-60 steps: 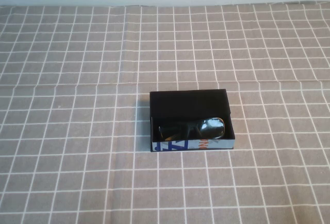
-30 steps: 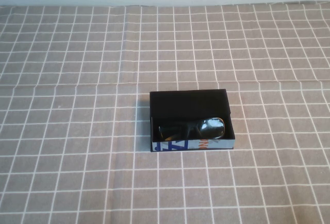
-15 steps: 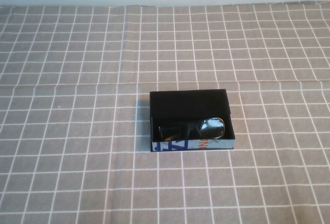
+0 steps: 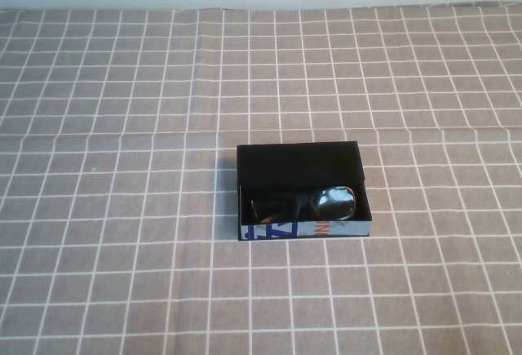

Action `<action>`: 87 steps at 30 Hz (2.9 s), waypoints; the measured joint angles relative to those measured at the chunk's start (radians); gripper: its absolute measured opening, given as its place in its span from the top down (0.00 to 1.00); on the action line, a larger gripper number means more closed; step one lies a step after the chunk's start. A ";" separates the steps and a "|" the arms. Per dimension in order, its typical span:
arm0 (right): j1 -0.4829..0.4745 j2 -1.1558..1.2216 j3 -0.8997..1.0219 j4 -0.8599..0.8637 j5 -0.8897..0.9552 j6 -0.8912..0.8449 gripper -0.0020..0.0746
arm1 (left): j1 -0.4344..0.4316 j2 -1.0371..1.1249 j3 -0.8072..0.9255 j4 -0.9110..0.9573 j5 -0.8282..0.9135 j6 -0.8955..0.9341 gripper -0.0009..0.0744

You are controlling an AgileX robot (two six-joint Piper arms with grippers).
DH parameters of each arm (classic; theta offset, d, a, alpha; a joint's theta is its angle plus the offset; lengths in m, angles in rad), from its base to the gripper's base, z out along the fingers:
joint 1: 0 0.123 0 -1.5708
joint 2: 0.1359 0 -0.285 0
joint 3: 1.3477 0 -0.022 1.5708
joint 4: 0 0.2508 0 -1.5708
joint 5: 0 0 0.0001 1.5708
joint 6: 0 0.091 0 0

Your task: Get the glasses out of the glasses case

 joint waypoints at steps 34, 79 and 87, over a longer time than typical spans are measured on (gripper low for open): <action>0.000 0.492 -0.561 0.037 0.097 -0.229 1.00 | 0.000 0.000 0.000 0.000 0.000 0.000 0.99; 0.469 2.053 -1.683 -0.245 0.676 -0.992 0.57 | 0.000 0.000 0.000 0.000 0.000 0.000 0.99; 0.469 2.077 -1.683 -0.239 0.664 -0.996 0.57 | 0.000 0.000 0.000 0.000 0.000 0.000 0.99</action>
